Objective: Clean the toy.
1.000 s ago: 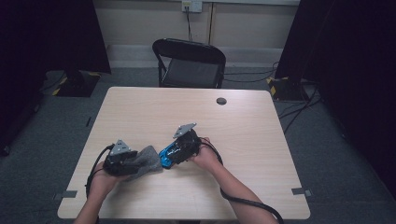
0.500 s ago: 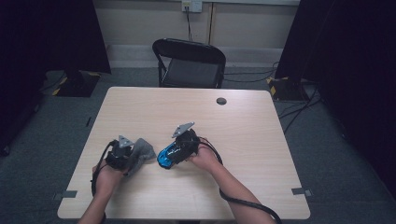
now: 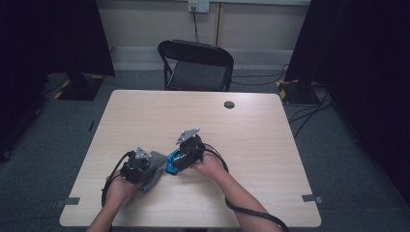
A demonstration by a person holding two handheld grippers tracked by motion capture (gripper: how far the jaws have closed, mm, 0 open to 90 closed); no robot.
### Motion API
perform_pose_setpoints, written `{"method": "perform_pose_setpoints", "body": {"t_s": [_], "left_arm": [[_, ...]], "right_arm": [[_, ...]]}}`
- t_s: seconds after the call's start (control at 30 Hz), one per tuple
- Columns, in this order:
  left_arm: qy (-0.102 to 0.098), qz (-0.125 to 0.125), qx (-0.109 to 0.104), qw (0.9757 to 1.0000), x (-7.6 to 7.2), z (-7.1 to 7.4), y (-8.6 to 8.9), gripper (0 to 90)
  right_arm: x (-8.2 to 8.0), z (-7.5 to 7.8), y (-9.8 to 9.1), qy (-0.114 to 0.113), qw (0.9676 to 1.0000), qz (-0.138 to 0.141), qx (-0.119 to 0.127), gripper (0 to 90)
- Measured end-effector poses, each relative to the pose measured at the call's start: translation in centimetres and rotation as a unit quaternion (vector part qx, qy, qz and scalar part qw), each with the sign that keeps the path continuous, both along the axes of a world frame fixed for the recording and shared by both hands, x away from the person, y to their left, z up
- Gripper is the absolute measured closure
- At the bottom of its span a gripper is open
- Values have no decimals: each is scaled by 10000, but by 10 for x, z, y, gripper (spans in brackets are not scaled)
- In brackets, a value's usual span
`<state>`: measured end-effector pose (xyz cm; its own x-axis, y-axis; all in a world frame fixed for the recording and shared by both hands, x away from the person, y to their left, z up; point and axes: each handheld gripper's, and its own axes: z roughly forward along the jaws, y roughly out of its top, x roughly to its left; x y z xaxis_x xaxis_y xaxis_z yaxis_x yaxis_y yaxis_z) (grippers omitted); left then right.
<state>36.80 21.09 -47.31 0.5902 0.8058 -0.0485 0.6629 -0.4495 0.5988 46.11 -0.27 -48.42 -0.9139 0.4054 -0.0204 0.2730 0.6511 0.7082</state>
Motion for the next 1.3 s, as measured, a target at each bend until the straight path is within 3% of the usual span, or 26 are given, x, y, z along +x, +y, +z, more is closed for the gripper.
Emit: {"method": "perform_pose_setpoints", "body": {"t_s": [0.3, 0.53, 0.63, 0.73, 0.9, 1.07, 1.3], "left_arm": [[315, -318, -150, 9989, -11, 4, -13, 787], [381, -659, -212, 9969, -18, 4, -27, 787], [301, -728, -82, 9969, -20, 5, -33, 788], [413, -889, -283, 9948, -22, 5, -36, 787], [326, -1221, -264, 9916, -28, 14, -46, 786], [282, -1119, -377, 9926, -26, 24, -34, 786], [46, -637, -616, 9961, -19, 37, -2, 785]], "right_arm": [[0, 0, 0, -9, 10000, -17, 24, 35], [-1, 0, 0, 3, 10000, -14, 37, 39], [-1, -1, -1, -5, 10000, -13, 61, 40], [0, -1, -1, -12, 10000, 0, 49, 40], [-1, -1, -1, -15, 10000, 4, 63, 40], [-1, -2, -2, -19, 9999, -9, 105, 39], [-2, -3, -3, -41, 9998, -36, 187, 37]]}}
